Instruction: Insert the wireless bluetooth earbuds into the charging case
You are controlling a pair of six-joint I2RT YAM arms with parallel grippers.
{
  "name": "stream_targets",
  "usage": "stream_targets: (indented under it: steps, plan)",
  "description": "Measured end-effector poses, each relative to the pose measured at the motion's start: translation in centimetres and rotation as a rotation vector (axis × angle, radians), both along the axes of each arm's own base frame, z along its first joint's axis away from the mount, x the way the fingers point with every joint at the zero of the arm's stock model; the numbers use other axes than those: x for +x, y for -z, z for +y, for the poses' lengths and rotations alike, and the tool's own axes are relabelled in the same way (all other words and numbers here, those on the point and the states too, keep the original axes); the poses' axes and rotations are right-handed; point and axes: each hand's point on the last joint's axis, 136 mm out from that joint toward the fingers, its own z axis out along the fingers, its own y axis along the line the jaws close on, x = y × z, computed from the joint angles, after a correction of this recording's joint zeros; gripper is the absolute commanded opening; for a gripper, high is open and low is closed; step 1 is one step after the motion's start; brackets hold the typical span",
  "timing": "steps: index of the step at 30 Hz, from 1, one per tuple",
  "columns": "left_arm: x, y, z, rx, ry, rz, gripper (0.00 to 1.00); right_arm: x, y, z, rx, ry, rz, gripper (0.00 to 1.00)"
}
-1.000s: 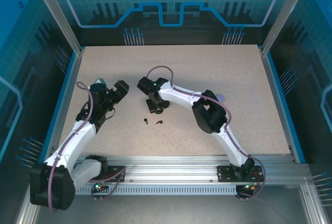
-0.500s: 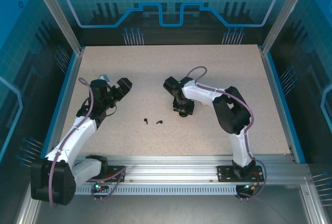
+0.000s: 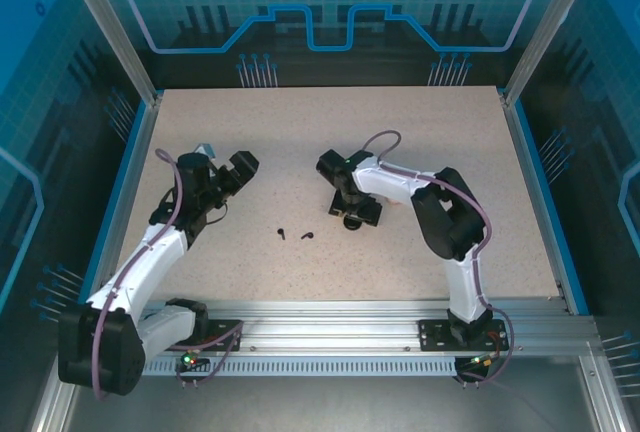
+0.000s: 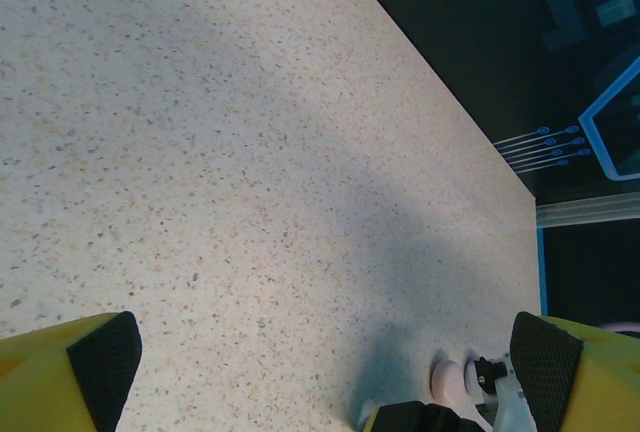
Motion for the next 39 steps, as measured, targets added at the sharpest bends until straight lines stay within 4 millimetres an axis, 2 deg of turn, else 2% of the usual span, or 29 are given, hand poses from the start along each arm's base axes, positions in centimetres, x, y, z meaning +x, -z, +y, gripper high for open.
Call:
stream_targets:
  steps: [5,8,13,17,20,26,39]
  plan:
    - [0.2,-1.2,-0.5,0.005,0.031,-0.028,0.99,1.1,-2.9,0.6,0.018,-0.189,-0.085,0.81]
    - [0.3,-1.8,-0.8,0.008,0.049,-0.039,0.99,1.5,-3.6,1.5,0.012,-0.37,-0.111,0.81]
    - [0.1,-2.1,-1.4,0.011,0.083,-0.046,0.99,1.9,-3.7,2.3,-0.022,-0.619,-0.106,0.8]
    - [0.1,-2.3,-1.7,0.014,0.1,-0.048,0.99,1.8,-2.2,2.3,-0.053,-0.741,-0.059,0.79]
    - [0.1,-2.5,-1.8,0.016,0.104,-0.05,0.99,1.4,-0.8,2.0,-0.075,-0.79,-0.01,0.78]
    - [0.2,-2.4,-2.0,0.017,0.108,-0.045,0.99,0.9,0.7,1.6,-0.092,-0.819,0.043,0.76]
    - [0.4,-1.7,-2.8,0.035,0.138,-0.022,0.99,0.4,1.5,1.6,-0.048,-0.814,0.067,0.68]
